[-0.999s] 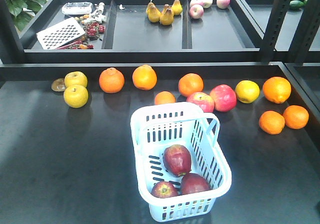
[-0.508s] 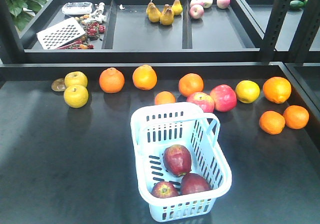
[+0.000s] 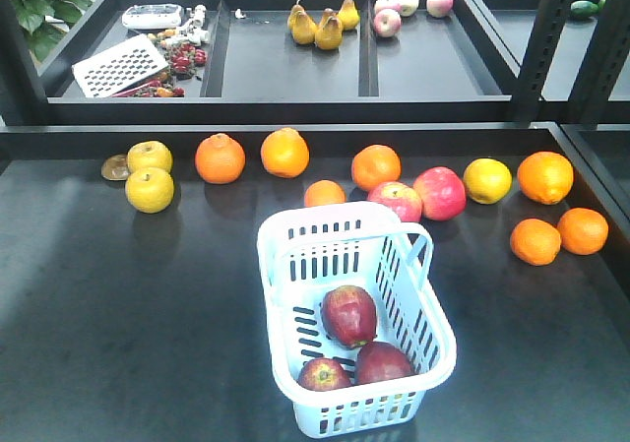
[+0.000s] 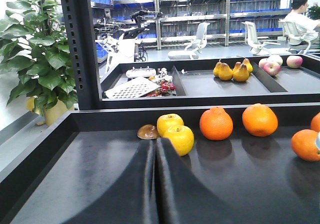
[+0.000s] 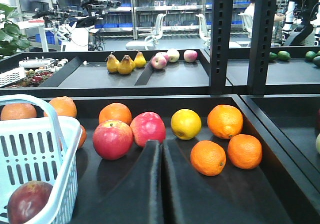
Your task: Pick three apples into basket with both arms
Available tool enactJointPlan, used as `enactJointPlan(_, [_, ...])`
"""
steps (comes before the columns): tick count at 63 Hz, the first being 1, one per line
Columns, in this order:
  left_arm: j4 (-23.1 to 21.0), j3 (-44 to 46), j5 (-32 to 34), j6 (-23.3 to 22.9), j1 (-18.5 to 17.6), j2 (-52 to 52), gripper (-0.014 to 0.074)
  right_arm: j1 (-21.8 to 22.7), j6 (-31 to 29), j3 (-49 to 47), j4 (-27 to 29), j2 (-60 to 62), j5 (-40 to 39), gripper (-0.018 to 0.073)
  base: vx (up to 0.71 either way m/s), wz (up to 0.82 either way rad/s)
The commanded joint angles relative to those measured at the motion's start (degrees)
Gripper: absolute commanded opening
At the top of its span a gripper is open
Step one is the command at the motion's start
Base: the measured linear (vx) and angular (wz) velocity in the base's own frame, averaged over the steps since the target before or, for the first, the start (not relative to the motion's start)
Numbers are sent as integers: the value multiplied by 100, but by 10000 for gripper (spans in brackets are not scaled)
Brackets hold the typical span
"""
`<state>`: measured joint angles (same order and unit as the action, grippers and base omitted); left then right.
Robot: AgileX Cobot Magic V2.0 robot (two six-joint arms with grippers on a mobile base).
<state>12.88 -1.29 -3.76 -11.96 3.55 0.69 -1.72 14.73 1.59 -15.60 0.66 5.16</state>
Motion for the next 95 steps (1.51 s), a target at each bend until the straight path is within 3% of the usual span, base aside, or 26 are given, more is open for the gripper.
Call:
enactJointPlan(1, [-10, -52, 409, -45, 4, 85, -6, 42, 7, 84, -75, 84, -463, -6, 0, 0])
enactJointPlan(95, [-10, -52, 409, -45, 4, 85, -6, 42, 2, 84, -75, 79, -463, -4, 0, 0])
